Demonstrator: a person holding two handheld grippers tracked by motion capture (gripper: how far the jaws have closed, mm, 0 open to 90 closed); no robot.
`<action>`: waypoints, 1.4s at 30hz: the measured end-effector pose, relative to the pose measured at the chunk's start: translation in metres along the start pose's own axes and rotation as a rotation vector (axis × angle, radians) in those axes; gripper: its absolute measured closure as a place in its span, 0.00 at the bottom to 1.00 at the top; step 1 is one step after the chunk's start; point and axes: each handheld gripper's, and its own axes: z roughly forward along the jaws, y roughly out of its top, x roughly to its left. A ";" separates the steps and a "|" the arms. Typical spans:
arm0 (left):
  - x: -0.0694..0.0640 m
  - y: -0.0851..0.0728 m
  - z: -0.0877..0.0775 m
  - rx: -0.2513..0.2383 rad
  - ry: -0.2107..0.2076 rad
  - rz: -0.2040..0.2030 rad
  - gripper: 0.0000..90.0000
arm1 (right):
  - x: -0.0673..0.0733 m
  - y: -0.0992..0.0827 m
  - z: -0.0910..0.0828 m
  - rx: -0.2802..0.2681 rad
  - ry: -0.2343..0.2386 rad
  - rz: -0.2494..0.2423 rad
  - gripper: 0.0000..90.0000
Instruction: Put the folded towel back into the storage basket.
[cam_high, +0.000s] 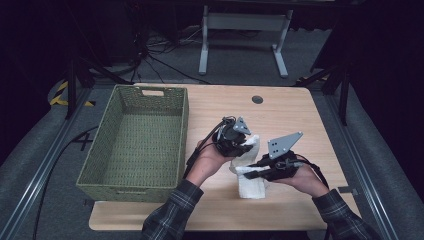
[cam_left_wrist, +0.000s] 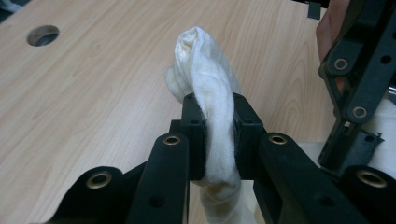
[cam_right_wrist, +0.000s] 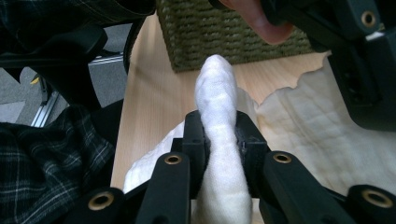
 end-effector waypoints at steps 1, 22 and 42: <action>0.001 0.001 -0.005 0.001 0.010 -0.001 0.88 | -0.001 0.004 0.000 -0.003 0.003 0.001 0.87; 0.048 -0.026 -0.097 -0.038 0.095 0.014 0.88 | -0.018 0.095 0.042 -0.051 0.000 -0.038 0.87; 0.085 -0.085 -0.156 -0.101 0.144 -0.019 0.88 | -0.018 0.167 0.136 -0.063 0.011 -0.058 0.87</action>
